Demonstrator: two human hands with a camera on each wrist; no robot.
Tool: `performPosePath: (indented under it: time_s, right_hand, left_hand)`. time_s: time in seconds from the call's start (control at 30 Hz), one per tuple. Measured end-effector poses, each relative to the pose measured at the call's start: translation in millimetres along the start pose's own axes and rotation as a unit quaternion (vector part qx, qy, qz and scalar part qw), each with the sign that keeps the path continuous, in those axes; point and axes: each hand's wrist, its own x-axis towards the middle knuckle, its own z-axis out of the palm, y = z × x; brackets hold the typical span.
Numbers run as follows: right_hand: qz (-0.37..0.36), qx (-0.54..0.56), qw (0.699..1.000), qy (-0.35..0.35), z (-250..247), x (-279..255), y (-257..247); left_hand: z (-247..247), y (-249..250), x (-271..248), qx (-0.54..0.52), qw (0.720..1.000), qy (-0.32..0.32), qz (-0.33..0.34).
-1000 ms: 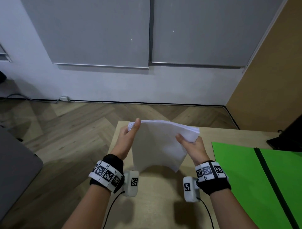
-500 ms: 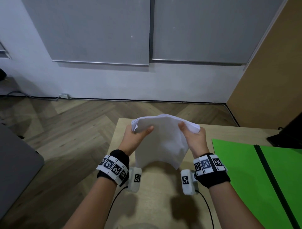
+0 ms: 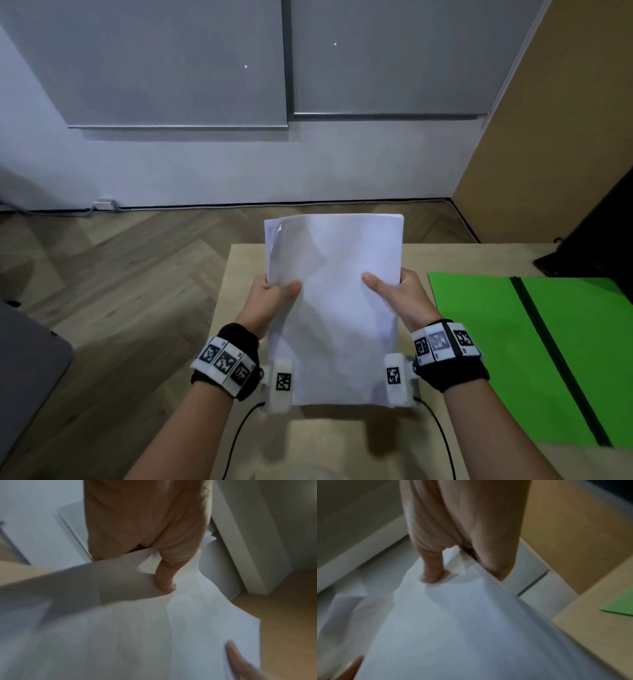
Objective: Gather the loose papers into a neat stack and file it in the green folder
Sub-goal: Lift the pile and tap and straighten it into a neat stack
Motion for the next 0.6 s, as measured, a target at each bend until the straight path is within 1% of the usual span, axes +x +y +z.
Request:
performPosePath:
  time_s: [0.1,0.17,0.23,0.33,0.4,0.43,0.5,0.53,0.57,0.6]
  right_hand:
    - [0.084,-0.055,0.993,-0.065,-16,-23,32]
    - [0.119,-0.065,0.988,-0.068,-26,-38,57]
    - [0.139,-0.084,0.985,-0.062,-38,-46,74]
    - [0.175,-0.119,0.975,-0.064,-54,-47,85]
    - [0.18,-0.131,0.973,-0.059,-68,-43,88]
    - [0.181,-0.128,0.973,-0.06,-77,-40,91]
    - [0.172,-0.119,0.976,-0.061,-99,-37,94]
    - [0.165,-0.123,0.977,-0.059,-112,-36,96]
    - [0.167,-0.135,0.975,-0.055,-127,-34,98]
    - [0.171,-0.147,0.973,-0.04,-144,-32,102]
  left_hand:
    - [5,-11,-1,-0.025,0.996,-0.062,-0.051]
    - [10,-13,0,-0.016,0.994,-0.086,-0.069]
    - [17,-11,5,-0.017,0.996,-0.069,-0.061]
    - [29,-11,21,-0.008,0.999,-0.037,-0.028]
    - [43,-15,26,-0.013,0.998,-0.041,-0.036]
    - [52,-15,27,-0.025,0.997,-0.058,-0.054]
    - [72,-17,30,-0.079,0.986,-0.105,-0.105]
    - [83,-18,33,-0.127,0.977,-0.118,-0.125]
    - [95,-21,39,-0.186,0.966,-0.111,-0.139]
    - [106,-26,46,-0.24,0.955,-0.091,-0.147]
